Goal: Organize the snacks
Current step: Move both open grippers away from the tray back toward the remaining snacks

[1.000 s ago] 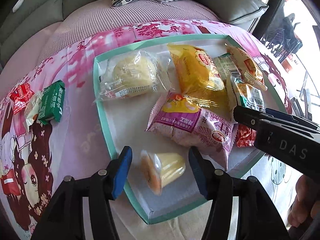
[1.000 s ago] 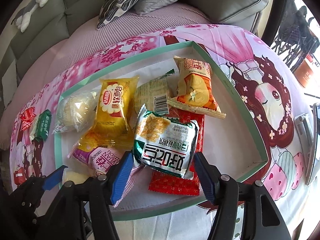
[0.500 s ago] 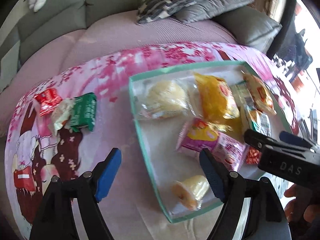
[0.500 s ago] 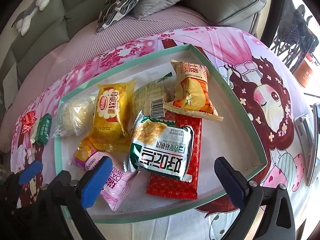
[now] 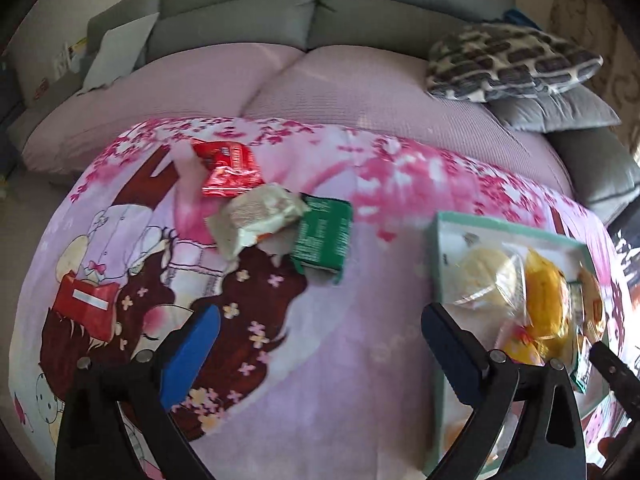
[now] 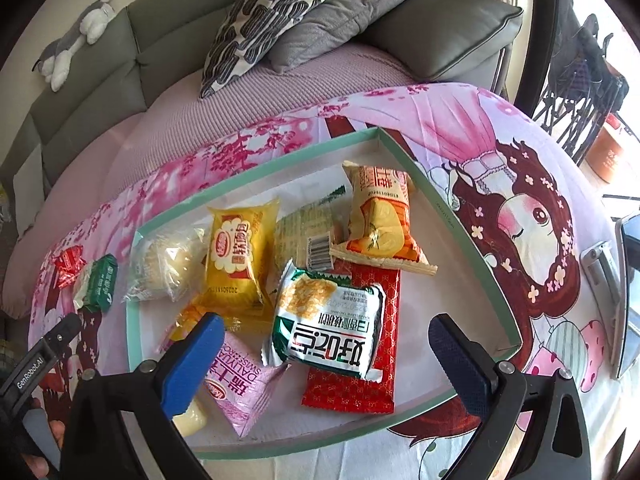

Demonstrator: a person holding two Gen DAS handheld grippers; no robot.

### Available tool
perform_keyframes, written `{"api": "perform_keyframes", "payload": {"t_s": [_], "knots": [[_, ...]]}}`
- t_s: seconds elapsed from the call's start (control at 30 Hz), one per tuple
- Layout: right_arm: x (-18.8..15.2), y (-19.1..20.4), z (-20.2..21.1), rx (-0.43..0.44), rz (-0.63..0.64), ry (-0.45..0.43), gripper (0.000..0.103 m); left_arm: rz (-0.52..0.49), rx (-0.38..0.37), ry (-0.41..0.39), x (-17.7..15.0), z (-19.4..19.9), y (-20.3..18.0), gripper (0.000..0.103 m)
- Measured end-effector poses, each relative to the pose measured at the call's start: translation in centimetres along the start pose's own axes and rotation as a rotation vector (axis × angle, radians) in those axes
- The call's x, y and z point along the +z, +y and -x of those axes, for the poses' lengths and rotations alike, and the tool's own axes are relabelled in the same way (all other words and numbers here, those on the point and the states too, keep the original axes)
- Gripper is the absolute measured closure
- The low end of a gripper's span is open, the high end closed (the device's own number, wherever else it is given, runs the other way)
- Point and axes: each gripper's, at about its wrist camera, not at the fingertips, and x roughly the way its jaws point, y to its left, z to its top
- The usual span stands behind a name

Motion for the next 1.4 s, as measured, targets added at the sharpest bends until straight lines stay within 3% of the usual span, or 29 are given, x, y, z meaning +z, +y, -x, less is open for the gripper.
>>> {"api": "perform_keyframes", "payload": {"t_s": [0.27,0.53,0.83,1.13,1.3,1.4], "knots": [[0.1,2.8,1.2,0.073,0.063,-0.073,0.000,0.095,0.007,-0.049,1.3,0.3,4.9,0.002],[-0.6,8.4,1.7,0.190,0.174,-0.100,0.000,0.149,0.003,-0.119,2.3,0.7,8.8,0.002],[-2.2,15.9,1.1,0.283,0.323,-0.055,0.000,0.216,0.016,-0.108,3.1,0.3,13.5,0.002],[-2.9,20.9,-0.7,0.291,0.415,0.005,0.000,0.252,-0.002,-0.027,3.4,-1.0,16.5,0.002],[-2.3,22.9,-2.1,0.309,0.422,0.045,0.000,0.295,-0.043,0.024,4.1,-2.2,17.9,0.002],[-1.6,23.8,-2.9,0.306,0.438,0.059,0.000,0.283,-0.107,0.047,5.0,-3.0,18.0,0.002]]}}
